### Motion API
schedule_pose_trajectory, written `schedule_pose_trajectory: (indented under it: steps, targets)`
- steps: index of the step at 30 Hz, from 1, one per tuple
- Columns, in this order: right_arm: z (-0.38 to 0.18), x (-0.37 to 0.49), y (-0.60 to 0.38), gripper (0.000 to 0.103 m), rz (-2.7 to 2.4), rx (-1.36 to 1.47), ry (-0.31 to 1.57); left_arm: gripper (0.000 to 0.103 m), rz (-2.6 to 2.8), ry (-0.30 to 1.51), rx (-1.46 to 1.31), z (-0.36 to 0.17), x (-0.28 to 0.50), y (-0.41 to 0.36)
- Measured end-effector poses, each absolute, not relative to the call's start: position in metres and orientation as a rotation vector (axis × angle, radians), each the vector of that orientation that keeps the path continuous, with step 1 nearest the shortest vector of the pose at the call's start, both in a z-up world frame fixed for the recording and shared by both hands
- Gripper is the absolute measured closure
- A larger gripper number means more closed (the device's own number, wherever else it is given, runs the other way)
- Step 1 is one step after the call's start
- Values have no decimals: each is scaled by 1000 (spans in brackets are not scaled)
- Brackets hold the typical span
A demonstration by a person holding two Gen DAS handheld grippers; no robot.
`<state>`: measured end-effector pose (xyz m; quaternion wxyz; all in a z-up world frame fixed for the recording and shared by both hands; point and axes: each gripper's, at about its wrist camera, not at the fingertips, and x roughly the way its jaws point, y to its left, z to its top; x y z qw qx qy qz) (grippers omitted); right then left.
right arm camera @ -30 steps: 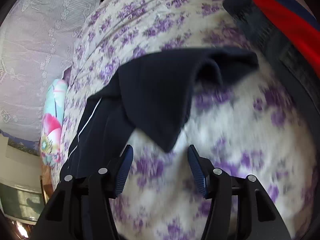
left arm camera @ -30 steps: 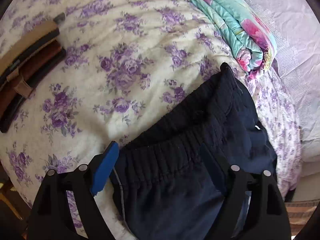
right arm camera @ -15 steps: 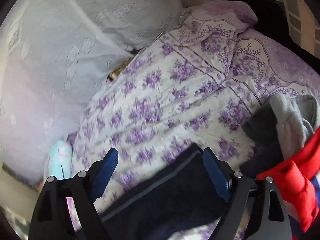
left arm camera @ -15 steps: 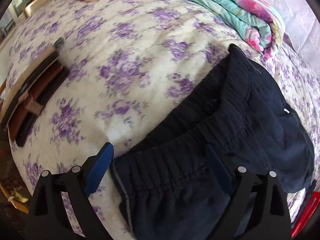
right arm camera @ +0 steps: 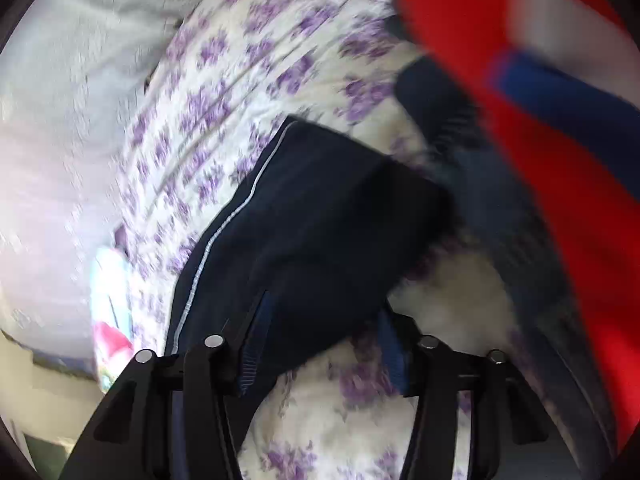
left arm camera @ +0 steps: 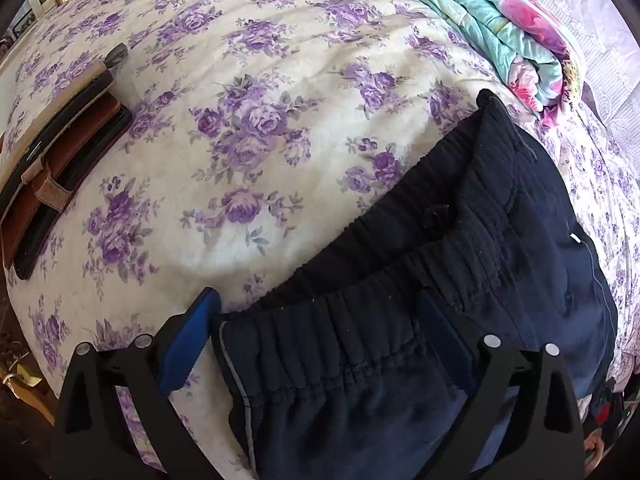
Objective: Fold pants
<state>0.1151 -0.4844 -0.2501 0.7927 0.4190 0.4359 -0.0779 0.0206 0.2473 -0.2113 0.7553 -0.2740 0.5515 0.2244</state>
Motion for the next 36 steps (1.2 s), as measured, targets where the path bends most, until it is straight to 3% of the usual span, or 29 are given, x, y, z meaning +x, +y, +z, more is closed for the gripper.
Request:
schedule_pose_trajectory:
  steps: [1,4,5,8,11,12,13,20,22,23,25,31,36]
  targets:
    - [-242,116,-481,90,-167,851,938,7,487,1203,-592,-210,20,248]
    - [-207,102,-478,94,-193,661,884,7,474,1193,-547,-203,20,247]
    - [-221,99,-494,93,-252,606,985,7,479,1195,-524,-201,16,247]
    - [-235,83,-512,92,-218,758,1046,7,451,1210,-512,-197,-8,248]
    - [-200,52,-502,73,-177,721,955,8,432,1225,-529,-194,-25,253]
    - [-187,38,-496,56,-177,689,926,8,420,1220,-546,-195,-33,254]
    - [-179,27,-491,47,-175,671,910,8,404,1215,-570,-197,-39,256]
    - [-167,-56,-468,45,-147,668,925,10,369,1174,-652,-215,-45,254]
    - [-167,-78,-467,45,-157,685,921,45,325,1139,-630,-211,-37,250]
    - [-168,-84,-467,45,-166,690,922,49,312,1131,-614,-209,-32,248]
    - [-170,-106,-473,45,-188,720,922,74,287,1097,-628,-204,-28,249]
    - [-180,-159,-473,45,-212,790,948,76,292,987,-762,-185,-38,288]
    - [-206,-182,-455,45,-195,842,1025,75,358,965,-697,-184,-37,297]
